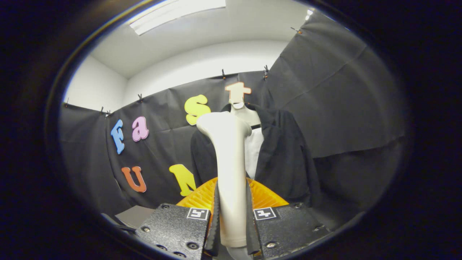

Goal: Iron the clothes twice with a garment steamer, once on the left side and once on the right side.

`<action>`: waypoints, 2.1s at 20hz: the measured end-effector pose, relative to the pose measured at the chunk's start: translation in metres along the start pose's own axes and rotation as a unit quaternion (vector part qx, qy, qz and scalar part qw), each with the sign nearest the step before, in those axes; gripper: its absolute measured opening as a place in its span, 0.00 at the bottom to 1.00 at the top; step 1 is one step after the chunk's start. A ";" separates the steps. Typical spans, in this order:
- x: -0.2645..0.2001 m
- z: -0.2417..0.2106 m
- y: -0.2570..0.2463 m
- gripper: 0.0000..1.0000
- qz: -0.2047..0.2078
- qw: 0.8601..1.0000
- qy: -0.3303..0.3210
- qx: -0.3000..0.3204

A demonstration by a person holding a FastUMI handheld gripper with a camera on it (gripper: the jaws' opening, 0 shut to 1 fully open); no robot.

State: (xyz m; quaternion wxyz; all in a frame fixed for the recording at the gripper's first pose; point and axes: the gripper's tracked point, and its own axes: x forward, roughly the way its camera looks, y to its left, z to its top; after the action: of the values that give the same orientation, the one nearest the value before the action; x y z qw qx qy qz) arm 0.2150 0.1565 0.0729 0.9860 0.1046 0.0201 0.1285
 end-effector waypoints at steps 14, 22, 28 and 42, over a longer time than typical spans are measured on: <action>0.123 0.011 0.041 0.32 -0.022 0.995 -0.058 -0.074; 0.133 -0.033 0.025 0.32 -0.057 0.993 -0.029 -0.100; 0.121 -0.063 0.009 0.32 -0.075 0.991 -0.002 -0.109; 0.082 -0.136 -0.015 0.32 -0.095 0.985 0.066 -0.126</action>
State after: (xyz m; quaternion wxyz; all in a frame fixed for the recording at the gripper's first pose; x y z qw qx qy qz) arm 0.2886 0.1908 -0.0640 0.9955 -0.0314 0.0783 0.0423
